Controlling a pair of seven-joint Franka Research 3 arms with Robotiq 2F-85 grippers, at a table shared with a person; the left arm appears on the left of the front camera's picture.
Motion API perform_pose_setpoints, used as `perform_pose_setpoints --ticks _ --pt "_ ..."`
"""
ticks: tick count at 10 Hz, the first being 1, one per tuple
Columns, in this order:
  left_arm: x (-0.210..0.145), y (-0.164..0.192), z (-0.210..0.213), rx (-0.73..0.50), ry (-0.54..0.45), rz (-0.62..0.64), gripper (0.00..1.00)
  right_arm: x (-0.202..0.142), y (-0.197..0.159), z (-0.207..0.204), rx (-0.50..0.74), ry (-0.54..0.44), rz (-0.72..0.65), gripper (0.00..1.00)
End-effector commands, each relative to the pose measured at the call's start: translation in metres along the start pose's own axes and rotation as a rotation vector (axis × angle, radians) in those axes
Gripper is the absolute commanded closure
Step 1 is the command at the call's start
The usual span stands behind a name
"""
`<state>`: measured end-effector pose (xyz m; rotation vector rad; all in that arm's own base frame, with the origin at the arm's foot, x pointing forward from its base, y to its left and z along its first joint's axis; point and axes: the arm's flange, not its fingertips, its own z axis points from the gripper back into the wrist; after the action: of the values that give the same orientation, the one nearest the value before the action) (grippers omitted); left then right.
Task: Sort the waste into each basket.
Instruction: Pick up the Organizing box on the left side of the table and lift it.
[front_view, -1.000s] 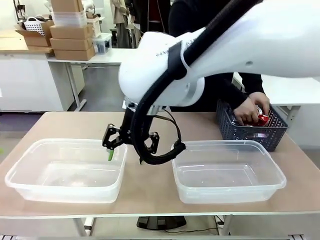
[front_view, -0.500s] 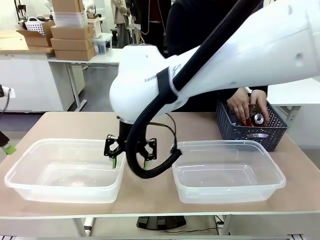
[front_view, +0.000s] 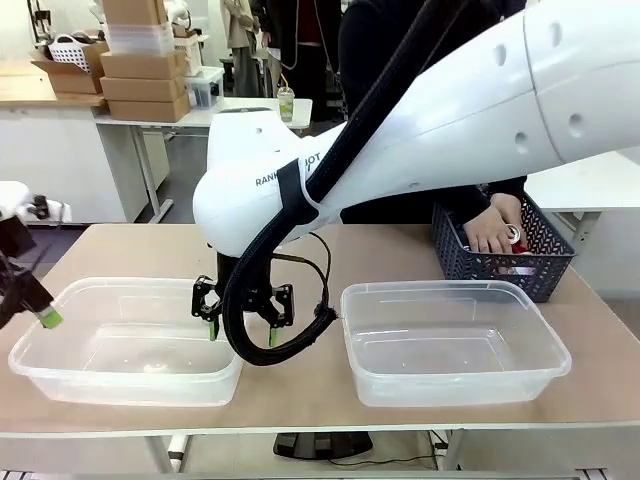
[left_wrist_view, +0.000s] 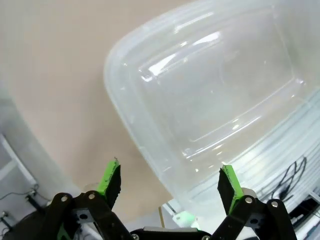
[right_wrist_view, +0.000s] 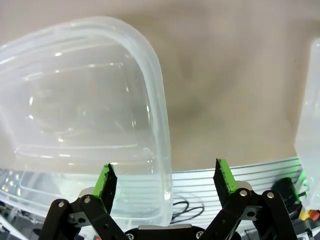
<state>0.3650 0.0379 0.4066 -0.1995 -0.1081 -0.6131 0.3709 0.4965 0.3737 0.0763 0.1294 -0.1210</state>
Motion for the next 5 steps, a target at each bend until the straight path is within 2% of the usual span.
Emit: perform_pose_setpoints --ticks 1,2,4,5 --pt "-0.014 -0.018 -0.034 0.020 0.067 0.048 0.00 -0.002 0.009 0.002 -0.040 -0.033 -0.031 0.00" --pt "-0.012 -0.017 -0.041 0.000 0.075 0.056 0.00 -0.003 0.008 0.002 -0.042 -0.033 -0.033 0.00" --pt "-0.009 -0.019 -0.048 0.053 0.029 0.118 0.00 -0.004 0.007 -0.001 -0.052 -0.031 -0.047 0.00" --pt "-0.008 -0.019 -0.046 0.073 0.012 0.145 0.29 -0.004 0.006 -0.002 -0.071 -0.018 -0.046 0.54"
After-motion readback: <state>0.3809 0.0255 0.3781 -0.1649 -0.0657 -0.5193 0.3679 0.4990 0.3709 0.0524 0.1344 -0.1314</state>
